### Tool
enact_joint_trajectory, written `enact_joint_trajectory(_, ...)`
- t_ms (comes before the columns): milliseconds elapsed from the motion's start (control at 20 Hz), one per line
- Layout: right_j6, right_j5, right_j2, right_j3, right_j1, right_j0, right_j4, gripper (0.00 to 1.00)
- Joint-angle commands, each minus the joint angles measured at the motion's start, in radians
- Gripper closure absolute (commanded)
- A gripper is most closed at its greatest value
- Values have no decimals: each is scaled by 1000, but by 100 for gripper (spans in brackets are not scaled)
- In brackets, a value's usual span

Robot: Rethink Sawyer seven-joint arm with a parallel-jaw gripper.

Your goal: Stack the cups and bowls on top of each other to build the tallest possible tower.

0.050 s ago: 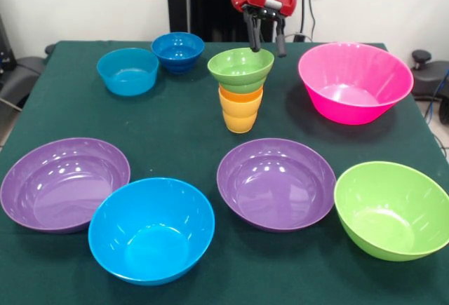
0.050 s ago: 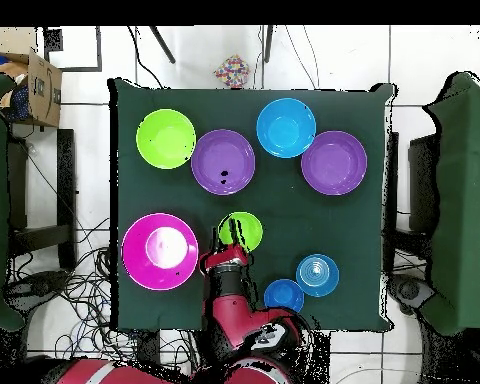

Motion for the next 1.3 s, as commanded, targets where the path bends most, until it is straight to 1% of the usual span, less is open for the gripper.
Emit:
enact_joint_trajectory(50, 165, 210, 99, 1, -41, 12, -62, 0)
enact_joint_trajectory(300, 184, 224, 100, -4, -56, 8, -76, 0)
enact_joint_trajectory(500, 190, 217, 101, -15, -48, 5, -79, 0)
enact_joint_trajectory(700, 182, 182, 91, -31, -14, 3, -59, 0)
enact_joint_trajectory(950, 175, 162, 87, -48, 7, -4, -53, 0)
enact_joint_trajectory(1300, 175, 153, 87, -53, 14, -10, -55, 0)
